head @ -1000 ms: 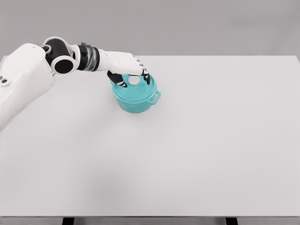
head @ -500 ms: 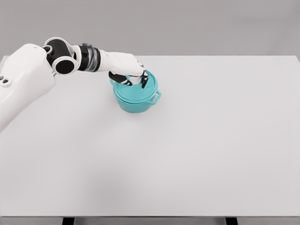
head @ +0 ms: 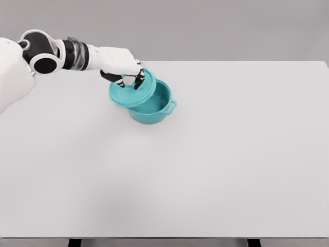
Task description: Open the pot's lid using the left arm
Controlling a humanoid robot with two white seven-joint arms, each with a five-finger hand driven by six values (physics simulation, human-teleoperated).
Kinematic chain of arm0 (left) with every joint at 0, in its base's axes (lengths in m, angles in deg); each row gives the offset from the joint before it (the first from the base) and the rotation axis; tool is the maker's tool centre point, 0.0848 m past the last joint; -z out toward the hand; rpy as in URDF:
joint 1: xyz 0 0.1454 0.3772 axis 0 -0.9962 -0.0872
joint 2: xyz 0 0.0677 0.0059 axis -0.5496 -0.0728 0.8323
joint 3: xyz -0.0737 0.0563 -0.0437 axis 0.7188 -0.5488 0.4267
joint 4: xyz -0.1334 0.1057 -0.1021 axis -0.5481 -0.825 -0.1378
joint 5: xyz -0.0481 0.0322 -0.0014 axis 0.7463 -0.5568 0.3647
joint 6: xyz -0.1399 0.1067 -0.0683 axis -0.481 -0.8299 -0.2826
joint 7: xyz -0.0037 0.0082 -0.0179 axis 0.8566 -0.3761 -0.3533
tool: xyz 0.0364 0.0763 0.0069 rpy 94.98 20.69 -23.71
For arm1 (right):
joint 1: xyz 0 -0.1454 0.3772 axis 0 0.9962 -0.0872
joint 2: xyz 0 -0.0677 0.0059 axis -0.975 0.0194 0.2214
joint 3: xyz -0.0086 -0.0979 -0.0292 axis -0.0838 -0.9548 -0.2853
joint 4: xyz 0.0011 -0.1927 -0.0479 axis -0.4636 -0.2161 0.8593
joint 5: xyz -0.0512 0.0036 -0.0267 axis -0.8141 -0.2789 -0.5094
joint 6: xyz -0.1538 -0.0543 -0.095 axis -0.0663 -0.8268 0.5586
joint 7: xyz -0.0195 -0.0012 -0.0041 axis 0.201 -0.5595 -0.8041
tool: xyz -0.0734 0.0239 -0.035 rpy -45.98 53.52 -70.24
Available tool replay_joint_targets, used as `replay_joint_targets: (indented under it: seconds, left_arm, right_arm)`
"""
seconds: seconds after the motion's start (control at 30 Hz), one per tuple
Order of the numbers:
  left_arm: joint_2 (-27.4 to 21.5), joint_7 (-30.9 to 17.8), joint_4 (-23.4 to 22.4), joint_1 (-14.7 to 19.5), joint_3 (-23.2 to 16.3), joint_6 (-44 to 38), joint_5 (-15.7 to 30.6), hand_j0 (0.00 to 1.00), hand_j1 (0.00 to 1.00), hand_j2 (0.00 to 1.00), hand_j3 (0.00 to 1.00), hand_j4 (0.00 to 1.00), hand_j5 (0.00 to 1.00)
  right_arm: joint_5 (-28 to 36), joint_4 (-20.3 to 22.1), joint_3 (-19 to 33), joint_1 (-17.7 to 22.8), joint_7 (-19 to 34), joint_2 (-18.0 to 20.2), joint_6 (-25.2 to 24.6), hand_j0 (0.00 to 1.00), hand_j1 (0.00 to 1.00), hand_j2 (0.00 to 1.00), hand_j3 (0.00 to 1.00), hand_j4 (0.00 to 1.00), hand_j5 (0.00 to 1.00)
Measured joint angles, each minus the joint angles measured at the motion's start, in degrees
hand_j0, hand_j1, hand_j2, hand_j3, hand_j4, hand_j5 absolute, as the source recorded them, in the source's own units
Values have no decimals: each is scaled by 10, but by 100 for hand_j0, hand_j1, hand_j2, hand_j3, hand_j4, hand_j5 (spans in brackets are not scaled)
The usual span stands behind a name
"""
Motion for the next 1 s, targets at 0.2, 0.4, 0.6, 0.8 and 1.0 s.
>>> replay_joint_targets:
  seconds: [0.2, 0.4, 0.6, 0.8, 1.0]
  left_arm:
    - [-89, 0, 41, -4, -2, 12, 0, 37, 37, 37, 37, 37, 37]
    - [-135, 0, 46, -19, -8, 19, -3, 45, 45, 45, 45, 45, 45]
    - [-141, 0, 43, -25, -11, 19, -1, 100, 100, 100, 100, 100, 100]
    - [-142, 0, 41, -32, -11, 19, 1, 100, 100, 100, 100, 100, 100]
    - [-142, 0, -112, -33, -5, 19, 65, 100, 100, 100, 100, 100, 100]
  right_arm:
    - [0, 0, 0, 0, 0, 0, 0, 100, 100, 100, 100, 100, 100]
    - [0, 0, 0, 0, 0, 0, 0, 100, 100, 100, 100, 100, 100]
    - [0, 0, 0, 0, 0, 0, 0, 100, 100, 100, 100, 100, 100]
    - [0, 0, 0, 0, 0, 0, 0, 100, 100, 100, 100, 100, 100]
    - [0, 0, 0, 0, 0, 0, 0, 100, 100, 100, 100, 100, 100]
